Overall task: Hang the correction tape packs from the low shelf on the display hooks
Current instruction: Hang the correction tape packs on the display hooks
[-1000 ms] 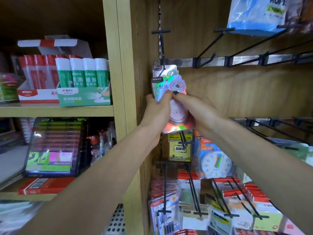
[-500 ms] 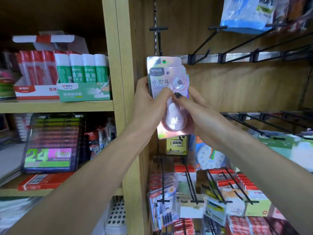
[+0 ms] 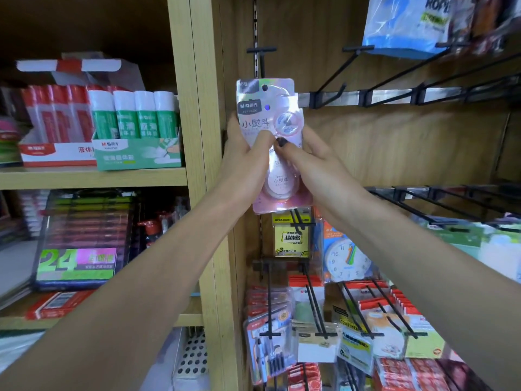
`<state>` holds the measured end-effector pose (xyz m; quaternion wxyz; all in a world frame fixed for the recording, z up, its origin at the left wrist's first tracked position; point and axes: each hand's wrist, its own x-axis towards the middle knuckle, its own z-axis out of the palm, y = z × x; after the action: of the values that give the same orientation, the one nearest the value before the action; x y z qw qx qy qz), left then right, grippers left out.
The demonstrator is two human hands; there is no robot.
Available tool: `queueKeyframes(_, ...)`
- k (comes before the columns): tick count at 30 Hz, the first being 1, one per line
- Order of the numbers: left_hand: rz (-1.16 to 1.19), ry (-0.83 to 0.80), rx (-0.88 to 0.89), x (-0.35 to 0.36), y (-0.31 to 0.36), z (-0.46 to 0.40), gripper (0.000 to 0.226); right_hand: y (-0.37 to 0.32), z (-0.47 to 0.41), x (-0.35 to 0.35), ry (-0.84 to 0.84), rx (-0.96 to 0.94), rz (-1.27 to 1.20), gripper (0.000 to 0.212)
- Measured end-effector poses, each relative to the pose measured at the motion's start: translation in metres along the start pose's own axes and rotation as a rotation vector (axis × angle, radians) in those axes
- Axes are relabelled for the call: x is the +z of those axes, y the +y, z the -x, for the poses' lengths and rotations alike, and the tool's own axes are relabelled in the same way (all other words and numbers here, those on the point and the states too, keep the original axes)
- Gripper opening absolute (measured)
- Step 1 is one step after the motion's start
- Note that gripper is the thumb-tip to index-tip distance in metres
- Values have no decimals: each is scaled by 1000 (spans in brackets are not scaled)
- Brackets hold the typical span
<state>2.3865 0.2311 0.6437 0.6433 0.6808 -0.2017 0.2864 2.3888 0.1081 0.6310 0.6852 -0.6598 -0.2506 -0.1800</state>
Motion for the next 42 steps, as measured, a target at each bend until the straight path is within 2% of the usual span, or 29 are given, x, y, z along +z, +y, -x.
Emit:
queueKeyframes(2, -21, -5, -5, 2, -2, -2, 48, 2, -4, 0, 0, 10, 1, 32)
queueKeyframes(7, -11, -9, -62, 9, -6, -8, 75, 5, -12, 3, 51, 3, 1, 37)
queueKeyframes(13, 3, 29, -11, 10, -11, -1, 51, 9, -1, 2, 96, -51, 28, 31)
queueKeyframes(15, -39, 39, 4, 10, -8, 0, 58, 9, 2, 3, 119, -52, 23, 26)
queueKeyframes(17, -78, 28, -49, 10, -4, -2, 64, 9, 0, 3, 144, -30, 18, 23)
queueKeyframes(21, -55, 11, -224, 13, -14, -19, 35, 13, -20, 4, 151, 51, 61, 24)
queueKeyframes(22, -51, 21, -258, 15, -21, -26, 35, 16, -28, 3, 156, 73, 86, 26)
queueKeyframes(25, -30, 68, -369, 25, -49, -53, 64, 29, -61, 4, 180, 143, 155, 30)
queueKeyframes(27, -21, 89, -421, 31, -68, -72, 73, 38, -82, 3, 186, 187, 153, 35)
queueKeyframes(32, -56, 135, -432, 37, -88, -96, 69, 48, -99, 1, 156, 218, 216, 39)
queueKeyframes(37, -92, 59, -390, 36, -65, -59, 50, 43, -81, -8, 124, 163, 426, 40)
queueKeyframes(42, -96, 15, -265, 29, -37, -20, 25, 24, -40, -12, 130, 24, 316, 27)
